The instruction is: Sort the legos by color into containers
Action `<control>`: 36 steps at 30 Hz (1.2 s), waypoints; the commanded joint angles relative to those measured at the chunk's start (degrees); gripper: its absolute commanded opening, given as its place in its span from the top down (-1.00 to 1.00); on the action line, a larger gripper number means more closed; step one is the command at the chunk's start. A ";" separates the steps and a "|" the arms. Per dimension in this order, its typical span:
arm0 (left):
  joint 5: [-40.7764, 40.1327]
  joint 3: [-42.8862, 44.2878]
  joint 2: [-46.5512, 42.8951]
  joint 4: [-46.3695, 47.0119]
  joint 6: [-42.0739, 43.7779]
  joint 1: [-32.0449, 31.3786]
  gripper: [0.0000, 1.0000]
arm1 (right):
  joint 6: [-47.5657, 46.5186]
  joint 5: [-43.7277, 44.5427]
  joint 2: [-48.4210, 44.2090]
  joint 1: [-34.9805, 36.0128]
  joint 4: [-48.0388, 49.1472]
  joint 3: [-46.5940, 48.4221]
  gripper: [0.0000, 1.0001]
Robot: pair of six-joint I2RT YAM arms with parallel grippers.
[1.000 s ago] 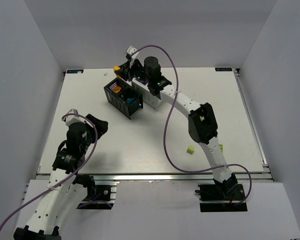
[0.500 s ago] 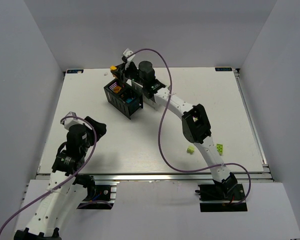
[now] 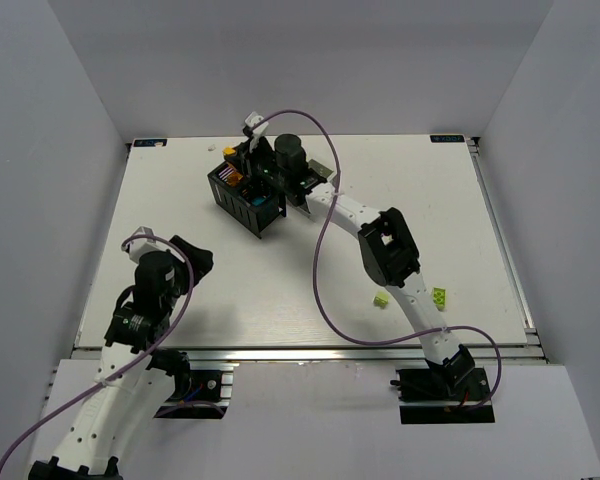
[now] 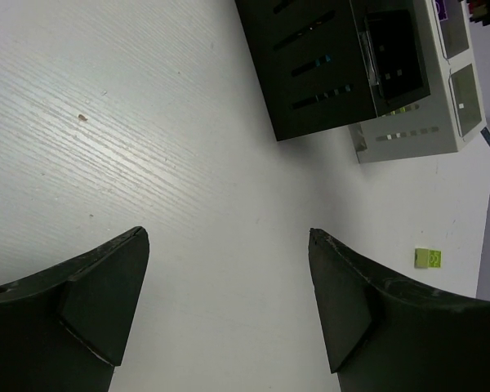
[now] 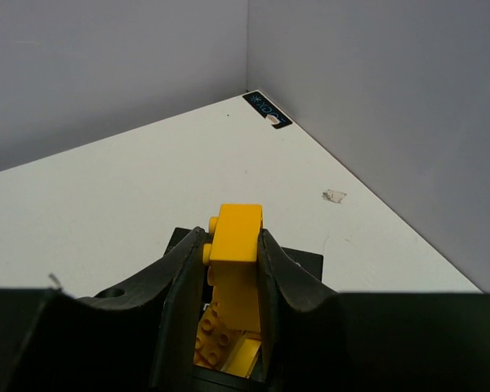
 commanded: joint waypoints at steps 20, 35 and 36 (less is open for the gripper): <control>16.45 -1.84 1.77 15.02 0.06 -0.13 -0.35 | -10.85 -4.79 -13.14 -1.08 3.20 -9.36 -0.79; 15.69 11.33 32.78 24.45 0.76 -22.70 -0.50 | -21.58 -23.88 -46.81 -28.31 -56.20 -31.49 -0.01; 14.80 13.09 38.11 22.79 1.20 -25.94 -0.61 | -24.64 -22.57 -49.09 -29.98 -61.71 -33.00 -0.37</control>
